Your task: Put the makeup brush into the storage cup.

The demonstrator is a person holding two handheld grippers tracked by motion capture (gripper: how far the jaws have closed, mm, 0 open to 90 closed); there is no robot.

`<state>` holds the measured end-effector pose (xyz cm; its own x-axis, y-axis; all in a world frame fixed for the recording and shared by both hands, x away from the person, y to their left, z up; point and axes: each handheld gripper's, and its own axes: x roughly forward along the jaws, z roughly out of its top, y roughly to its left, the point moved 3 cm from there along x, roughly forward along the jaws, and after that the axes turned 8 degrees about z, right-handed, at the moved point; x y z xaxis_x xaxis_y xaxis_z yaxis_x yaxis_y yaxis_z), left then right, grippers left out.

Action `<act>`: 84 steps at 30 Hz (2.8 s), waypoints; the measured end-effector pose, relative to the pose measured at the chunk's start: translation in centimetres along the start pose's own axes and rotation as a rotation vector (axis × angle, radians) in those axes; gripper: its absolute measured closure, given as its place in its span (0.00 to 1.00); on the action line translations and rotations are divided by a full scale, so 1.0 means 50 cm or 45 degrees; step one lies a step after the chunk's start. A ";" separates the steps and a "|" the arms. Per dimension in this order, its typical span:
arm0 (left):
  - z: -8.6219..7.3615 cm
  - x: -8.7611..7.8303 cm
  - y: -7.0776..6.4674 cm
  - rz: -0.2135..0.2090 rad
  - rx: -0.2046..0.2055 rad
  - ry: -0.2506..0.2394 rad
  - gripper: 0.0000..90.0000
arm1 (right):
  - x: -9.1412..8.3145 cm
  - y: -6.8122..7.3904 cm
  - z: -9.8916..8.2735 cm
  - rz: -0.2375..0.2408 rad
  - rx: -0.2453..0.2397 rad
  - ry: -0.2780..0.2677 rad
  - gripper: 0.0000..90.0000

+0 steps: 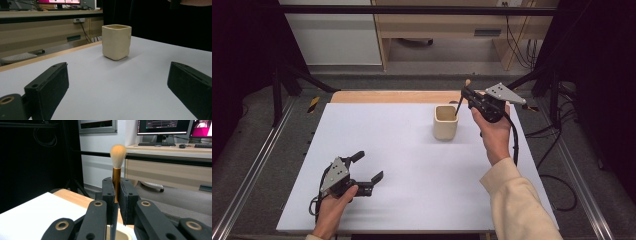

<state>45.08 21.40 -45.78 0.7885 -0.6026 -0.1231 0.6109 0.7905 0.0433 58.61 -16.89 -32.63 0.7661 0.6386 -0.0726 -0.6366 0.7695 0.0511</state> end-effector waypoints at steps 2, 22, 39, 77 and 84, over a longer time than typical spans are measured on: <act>0.000 0.000 0.000 -0.002 0.000 -0.002 0.03 | 0.006 0.001 -0.003 -0.002 -0.004 -0.004 0.93; 0.000 0.003 -0.003 -0.011 0.005 -0.013 0.03 | 0.026 0.005 -0.021 0.004 -0.026 0.006 0.93; 0.002 0.000 0.000 -0.010 0.005 -0.020 0.03 | 0.032 0.007 -0.036 0.010 -0.037 0.036 0.93; 0.003 -0.002 0.004 -0.008 -0.001 -0.027 0.03 | 0.040 0.000 -0.080 0.008 -0.018 0.101 0.76; 0.003 -0.002 0.004 -0.008 0.000 -0.027 0.03 | 0.029 -0.001 -0.073 0.000 -0.008 0.097 0.64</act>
<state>45.12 21.60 -45.61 0.7860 -0.6097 -0.1022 0.6158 0.7867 0.0424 59.43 -16.04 -36.38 0.7574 0.6358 -0.1484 -0.6371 0.7694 0.0449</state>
